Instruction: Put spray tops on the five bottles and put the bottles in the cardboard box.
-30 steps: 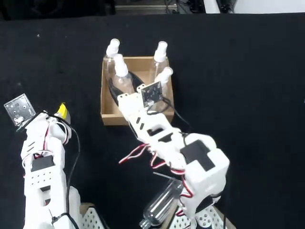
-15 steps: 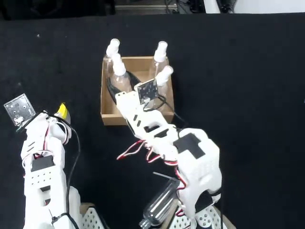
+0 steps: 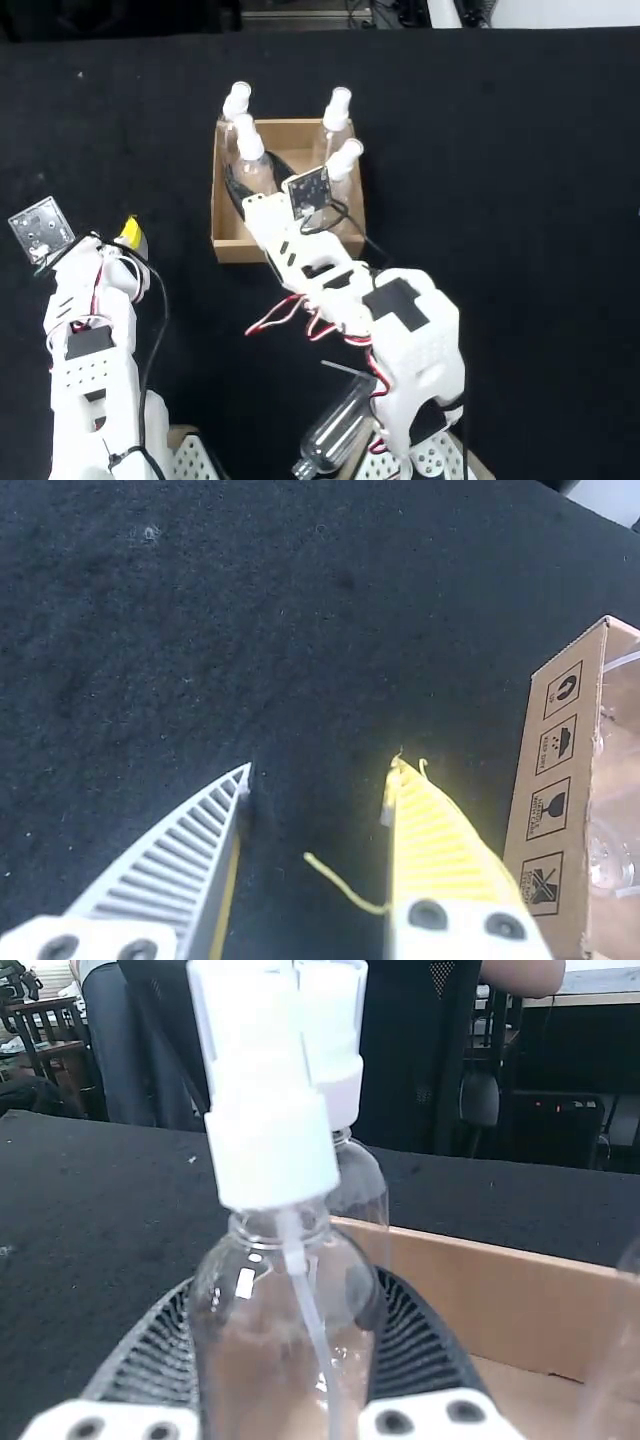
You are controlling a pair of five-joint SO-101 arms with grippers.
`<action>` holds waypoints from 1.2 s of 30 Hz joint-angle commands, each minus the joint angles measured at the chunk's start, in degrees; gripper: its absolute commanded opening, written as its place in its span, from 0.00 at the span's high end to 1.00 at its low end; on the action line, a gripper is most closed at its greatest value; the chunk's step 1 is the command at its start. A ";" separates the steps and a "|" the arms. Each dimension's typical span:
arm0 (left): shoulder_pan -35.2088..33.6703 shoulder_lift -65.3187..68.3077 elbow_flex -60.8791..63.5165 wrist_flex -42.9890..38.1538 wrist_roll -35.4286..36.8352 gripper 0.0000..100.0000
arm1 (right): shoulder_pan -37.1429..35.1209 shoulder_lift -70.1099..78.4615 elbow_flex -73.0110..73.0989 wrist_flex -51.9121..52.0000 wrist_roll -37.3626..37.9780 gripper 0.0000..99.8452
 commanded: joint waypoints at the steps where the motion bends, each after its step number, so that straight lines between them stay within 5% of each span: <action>1: -0.48 -1.14 -0.75 -1.32 -0.44 0.81 | -0.79 -0.66 -2.77 -1.23 0.53 0.98; 6: -0.48 -1.14 -0.75 -1.32 -0.44 0.81 | -0.79 -0.66 -2.68 -1.23 0.53 0.97; 12: -0.48 -1.14 -0.66 -1.32 -0.53 0.81 | -2.29 -1.01 -2.95 3.52 0.62 0.82; 36: -0.48 -1.14 -0.66 -1.32 -0.62 0.81 | -2.81 -1.10 -3.12 4.22 0.62 0.82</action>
